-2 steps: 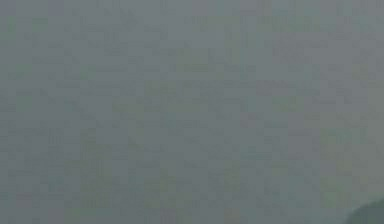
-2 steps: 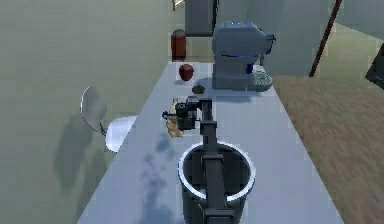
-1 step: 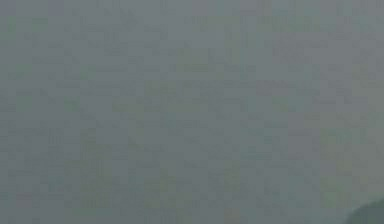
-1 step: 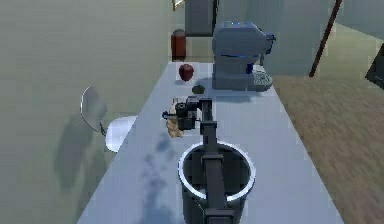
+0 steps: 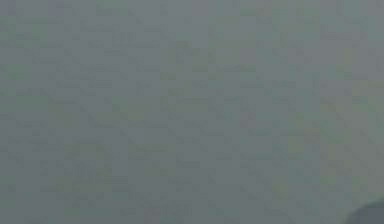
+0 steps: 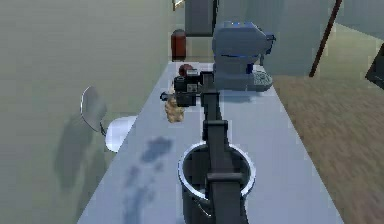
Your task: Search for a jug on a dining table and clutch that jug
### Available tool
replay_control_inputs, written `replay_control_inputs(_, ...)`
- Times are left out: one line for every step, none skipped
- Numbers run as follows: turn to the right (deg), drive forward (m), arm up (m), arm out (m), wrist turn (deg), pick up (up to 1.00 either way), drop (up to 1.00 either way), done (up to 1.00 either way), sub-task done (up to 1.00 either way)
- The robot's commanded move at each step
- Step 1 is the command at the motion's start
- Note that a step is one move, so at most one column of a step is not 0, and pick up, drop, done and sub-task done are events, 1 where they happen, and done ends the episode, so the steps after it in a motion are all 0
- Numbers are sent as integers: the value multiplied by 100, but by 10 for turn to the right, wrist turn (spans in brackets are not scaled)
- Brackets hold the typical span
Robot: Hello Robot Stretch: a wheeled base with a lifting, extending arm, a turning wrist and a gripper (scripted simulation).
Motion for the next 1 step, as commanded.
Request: replay_control_inputs(0,0,0,0,0,0,0,100,0)
